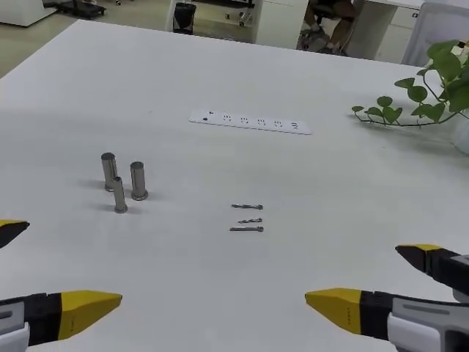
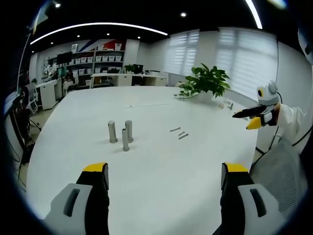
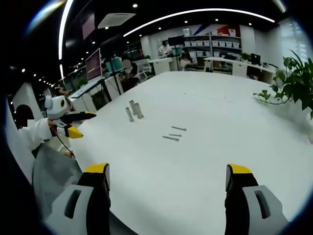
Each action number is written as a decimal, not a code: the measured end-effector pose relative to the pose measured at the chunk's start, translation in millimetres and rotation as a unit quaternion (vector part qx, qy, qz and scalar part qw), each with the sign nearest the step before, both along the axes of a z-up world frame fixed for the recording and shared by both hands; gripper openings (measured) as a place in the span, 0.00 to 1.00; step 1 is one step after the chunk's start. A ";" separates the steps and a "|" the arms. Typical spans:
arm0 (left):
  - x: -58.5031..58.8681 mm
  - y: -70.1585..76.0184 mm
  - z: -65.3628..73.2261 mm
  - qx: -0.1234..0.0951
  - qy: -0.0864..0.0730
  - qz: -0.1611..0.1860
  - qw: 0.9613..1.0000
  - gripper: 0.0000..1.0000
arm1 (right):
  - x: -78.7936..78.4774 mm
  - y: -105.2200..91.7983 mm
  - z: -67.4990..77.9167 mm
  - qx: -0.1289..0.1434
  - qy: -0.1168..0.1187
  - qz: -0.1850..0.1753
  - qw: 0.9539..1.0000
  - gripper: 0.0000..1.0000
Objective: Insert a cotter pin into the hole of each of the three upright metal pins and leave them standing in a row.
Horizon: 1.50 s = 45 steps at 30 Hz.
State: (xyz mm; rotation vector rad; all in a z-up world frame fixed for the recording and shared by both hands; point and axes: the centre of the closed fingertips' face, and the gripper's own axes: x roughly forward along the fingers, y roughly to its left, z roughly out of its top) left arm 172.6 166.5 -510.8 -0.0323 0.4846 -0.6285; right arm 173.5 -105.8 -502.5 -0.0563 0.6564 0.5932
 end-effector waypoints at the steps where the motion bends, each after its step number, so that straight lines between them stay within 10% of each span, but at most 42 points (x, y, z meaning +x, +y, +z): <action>1: 0.0 0.2 0.0 0.001 0.001 -0.001 1.000 0.95 | 0.0 0.1 0.2 0.000 0.000 -0.001 1.000 0.97; 20: 8.5 11.3 -0.3 -0.002 0.000 0.006 1.000 0.90 | -0.2 2.5 5.1 -0.001 -0.004 -0.001 1.000 0.97; 45: 66.9 17.7 1.7 -0.014 -0.019 -0.007 1.000 0.83 | -1.8 -1.9 1.6 -0.008 0.004 -0.013 1.000 0.96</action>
